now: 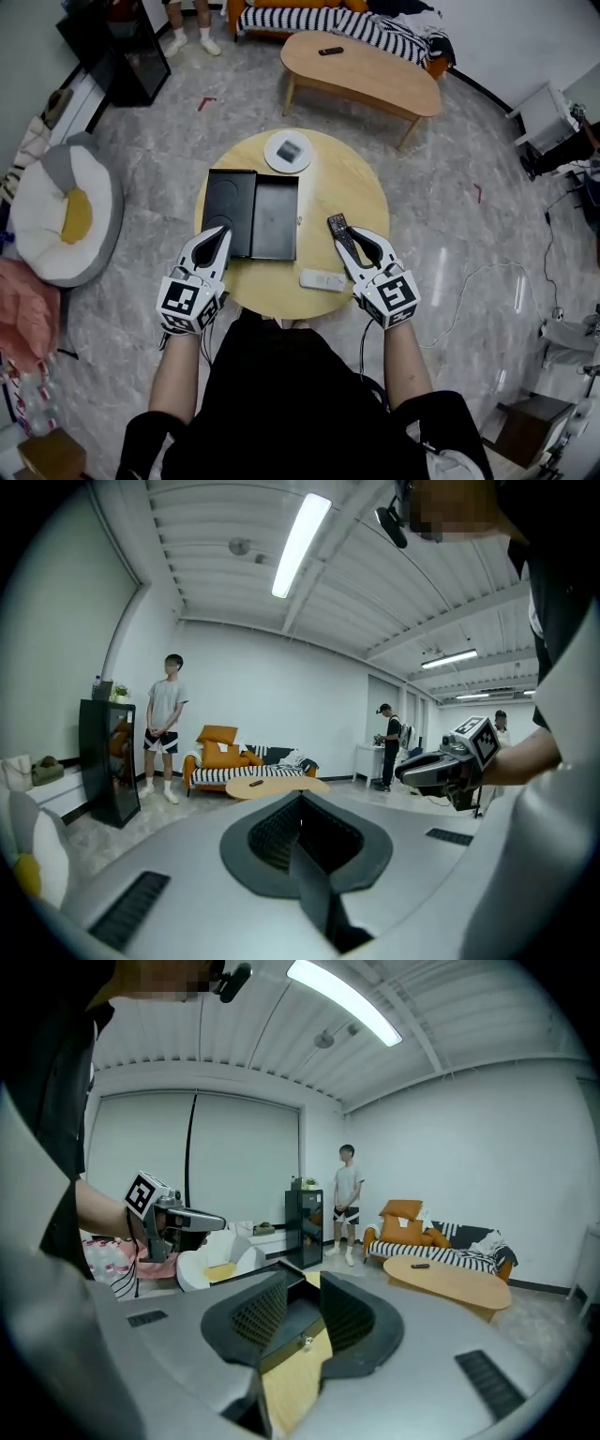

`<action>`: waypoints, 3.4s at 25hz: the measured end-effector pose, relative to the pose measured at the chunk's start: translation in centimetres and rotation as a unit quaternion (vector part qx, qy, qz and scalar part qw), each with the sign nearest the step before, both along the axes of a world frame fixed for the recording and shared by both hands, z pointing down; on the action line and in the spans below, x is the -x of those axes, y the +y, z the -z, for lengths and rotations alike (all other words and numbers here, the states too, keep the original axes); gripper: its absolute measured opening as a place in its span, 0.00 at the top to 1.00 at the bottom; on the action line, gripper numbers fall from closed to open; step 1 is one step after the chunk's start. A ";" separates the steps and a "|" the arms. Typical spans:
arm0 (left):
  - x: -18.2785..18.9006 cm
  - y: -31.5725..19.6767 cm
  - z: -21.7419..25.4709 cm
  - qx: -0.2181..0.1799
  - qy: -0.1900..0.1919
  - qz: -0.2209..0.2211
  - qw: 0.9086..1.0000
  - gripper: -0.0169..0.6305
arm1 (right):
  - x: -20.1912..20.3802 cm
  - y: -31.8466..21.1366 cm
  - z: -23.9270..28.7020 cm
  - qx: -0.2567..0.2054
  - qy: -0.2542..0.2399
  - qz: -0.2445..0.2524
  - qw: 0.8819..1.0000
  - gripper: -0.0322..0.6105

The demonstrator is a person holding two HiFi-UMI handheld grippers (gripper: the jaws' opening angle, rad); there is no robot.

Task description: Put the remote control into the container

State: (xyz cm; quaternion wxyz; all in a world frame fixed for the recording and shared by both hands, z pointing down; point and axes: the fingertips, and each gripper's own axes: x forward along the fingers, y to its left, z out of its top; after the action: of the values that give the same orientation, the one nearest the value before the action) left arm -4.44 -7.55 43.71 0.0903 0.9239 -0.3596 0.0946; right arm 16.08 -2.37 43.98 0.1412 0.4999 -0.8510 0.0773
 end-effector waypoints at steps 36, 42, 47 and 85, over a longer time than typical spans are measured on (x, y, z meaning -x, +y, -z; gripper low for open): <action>0.2 1.7 -2.5 0.044 -0.001 -0.027 0.999 0.96 | -7.1 0.6 -20.6 0.306 0.092 -0.146 0.936 0.54; 0.4 0.6 -3.7 0.065 -0.002 -0.033 0.997 0.96 | -7.1 0.3 -23.0 0.346 0.098 -0.142 0.922 0.53; 0.1 -0.2 -4.8 0.080 -0.004 -0.045 0.996 0.96 | -7.3 0.6 -24.5 0.372 0.095 -0.150 0.911 0.52; 2.0 -1.1 -5.2 0.085 0.012 -0.052 0.995 0.96 | -3.8 -5.7 -16.6 0.314 0.048 -0.178 0.932 0.56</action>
State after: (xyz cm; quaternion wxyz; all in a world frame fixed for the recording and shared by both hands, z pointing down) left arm -6.42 -8.69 48.88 0.1674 0.9313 -0.3010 0.1182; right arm 19.93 -8.08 60.57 0.3153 0.5762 -0.6730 0.3402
